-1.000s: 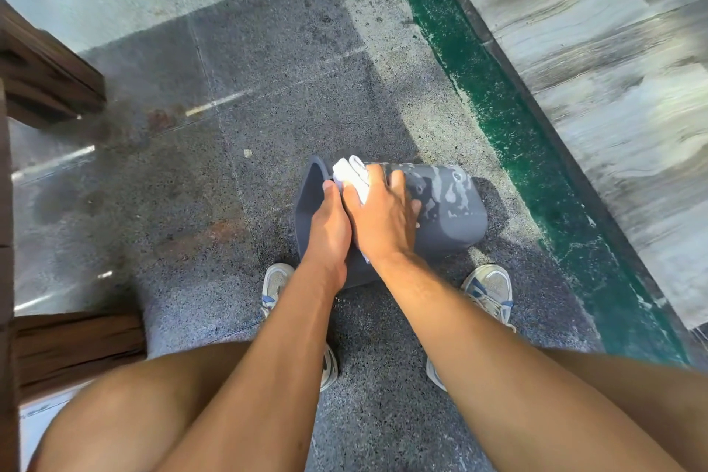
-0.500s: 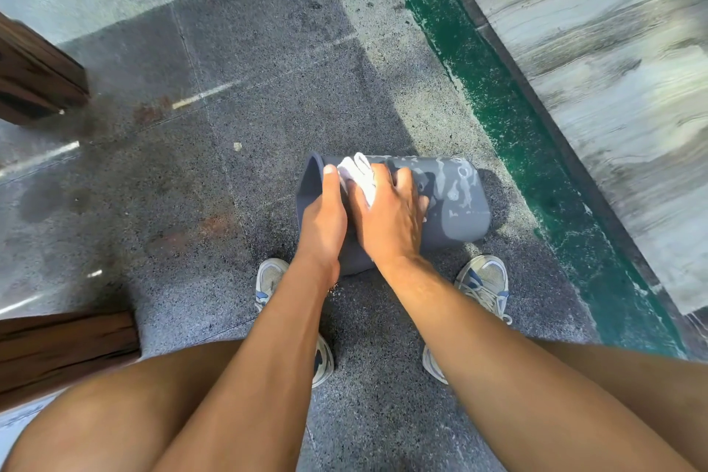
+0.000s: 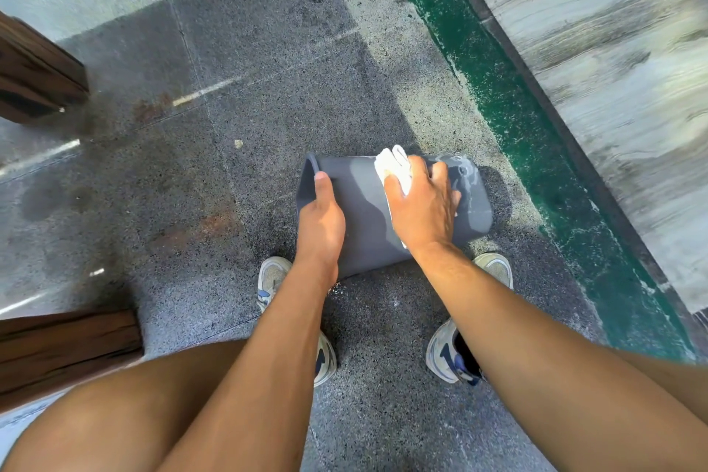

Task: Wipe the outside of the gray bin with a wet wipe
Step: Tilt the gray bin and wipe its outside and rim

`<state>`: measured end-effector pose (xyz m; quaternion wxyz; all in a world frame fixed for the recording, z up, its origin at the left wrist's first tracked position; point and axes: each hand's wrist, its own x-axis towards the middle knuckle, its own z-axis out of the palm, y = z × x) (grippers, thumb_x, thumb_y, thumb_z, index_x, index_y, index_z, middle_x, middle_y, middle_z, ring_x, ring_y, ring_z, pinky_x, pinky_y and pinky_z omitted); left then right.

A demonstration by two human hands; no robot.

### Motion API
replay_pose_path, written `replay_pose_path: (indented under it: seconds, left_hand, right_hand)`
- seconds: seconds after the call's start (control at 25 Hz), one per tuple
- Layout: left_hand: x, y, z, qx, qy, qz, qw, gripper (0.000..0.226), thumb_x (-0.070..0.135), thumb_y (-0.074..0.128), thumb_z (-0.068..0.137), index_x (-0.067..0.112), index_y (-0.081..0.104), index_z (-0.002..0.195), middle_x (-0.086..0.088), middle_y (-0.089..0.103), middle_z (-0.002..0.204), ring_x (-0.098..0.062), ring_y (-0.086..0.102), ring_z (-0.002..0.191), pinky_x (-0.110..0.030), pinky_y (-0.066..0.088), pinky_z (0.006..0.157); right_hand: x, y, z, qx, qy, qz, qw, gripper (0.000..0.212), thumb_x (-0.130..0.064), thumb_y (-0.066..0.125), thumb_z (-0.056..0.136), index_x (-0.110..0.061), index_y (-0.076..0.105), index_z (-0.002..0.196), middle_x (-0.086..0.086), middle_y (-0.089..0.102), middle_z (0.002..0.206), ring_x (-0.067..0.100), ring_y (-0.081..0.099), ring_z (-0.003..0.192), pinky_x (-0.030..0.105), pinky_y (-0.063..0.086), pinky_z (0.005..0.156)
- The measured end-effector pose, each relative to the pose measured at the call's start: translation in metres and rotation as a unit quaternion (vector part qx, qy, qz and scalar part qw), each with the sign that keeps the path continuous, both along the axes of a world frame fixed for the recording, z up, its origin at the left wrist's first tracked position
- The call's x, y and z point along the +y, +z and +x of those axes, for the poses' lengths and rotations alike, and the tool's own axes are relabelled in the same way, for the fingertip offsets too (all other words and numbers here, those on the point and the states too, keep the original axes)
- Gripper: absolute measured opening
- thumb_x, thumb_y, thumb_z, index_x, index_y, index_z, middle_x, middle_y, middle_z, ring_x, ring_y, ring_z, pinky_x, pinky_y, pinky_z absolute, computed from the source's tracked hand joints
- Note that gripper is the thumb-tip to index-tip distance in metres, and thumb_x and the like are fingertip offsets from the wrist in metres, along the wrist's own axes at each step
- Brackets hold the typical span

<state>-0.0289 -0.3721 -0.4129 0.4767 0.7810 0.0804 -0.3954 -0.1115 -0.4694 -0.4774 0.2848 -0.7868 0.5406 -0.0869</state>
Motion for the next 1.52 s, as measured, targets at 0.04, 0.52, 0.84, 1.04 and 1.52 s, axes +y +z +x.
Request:
replay_pose_path:
  seconds: [0.04,0.52,0.84,1.04,1.52]
  left_hand:
    - [0.001,-0.002,0.001,-0.002,0.003,0.002,1.0,0.051,0.064,0.028,0.1,0.021,0.056,0.098,0.006,0.055,0.078,-0.011,0.05,0.069,-0.031,0.041,0.07]
    - [0.002,-0.003,0.007,0.015,0.009,0.03,0.999,0.044,0.059,0.027,0.103,0.02,0.046,0.107,0.012,0.051,0.087,-0.006,0.047,0.074,-0.031,0.04,0.075]
    - [0.003,-0.006,0.009,0.009,0.021,0.046,0.999,0.047,0.061,0.027,0.102,0.018,0.046,0.11,0.011,0.048,0.085,-0.006,0.045,0.071,-0.027,0.034,0.057]
    - [-0.003,-0.01,0.012,-0.018,0.009,0.051,0.999,0.044,0.061,0.027,0.102,0.021,0.043,0.107,0.013,0.046,0.082,-0.016,0.05,0.08,-0.033,0.04,0.074]
    - [-0.004,-0.023,0.016,-0.021,0.034,0.014,0.999,0.054,0.053,0.03,0.105,0.015,0.053,0.137,0.005,0.055,0.118,-0.019,0.051,0.107,-0.039,0.039,0.107]
  right_hand:
    - [-0.002,-0.001,-0.002,0.001,-0.004,0.004,1.0,0.039,-0.046,0.05,0.095,-0.025,0.056,0.127,0.011,0.05,0.118,0.034,0.052,0.11,0.048,0.036,0.101]
    - [-0.033,-0.015,-0.025,0.031,-0.042,-0.006,0.999,0.038,-0.046,0.048,0.097,-0.024,0.055,0.127,0.011,0.051,0.123,0.034,0.051,0.111,0.047,0.041,0.099]
    - [-0.063,-0.038,-0.043,0.024,-0.049,-0.02,0.998,0.038,-0.048,0.046,0.096,-0.021,0.057,0.12,0.006,0.046,0.104,0.03,0.053,0.093,0.043,0.035,0.095]
    - [-0.078,-0.047,-0.052,0.028,-0.073,-0.009,0.997,0.042,-0.052,0.044,0.093,-0.02,0.055,0.118,0.007,0.044,0.104,0.033,0.053,0.1,0.051,0.045,0.094]
    - [-0.096,-0.054,-0.061,0.003,-0.094,0.008,0.996,0.04,-0.045,0.046,0.098,-0.019,0.05,0.127,0.022,0.065,0.114,0.038,0.061,0.099,0.038,0.044,0.074]
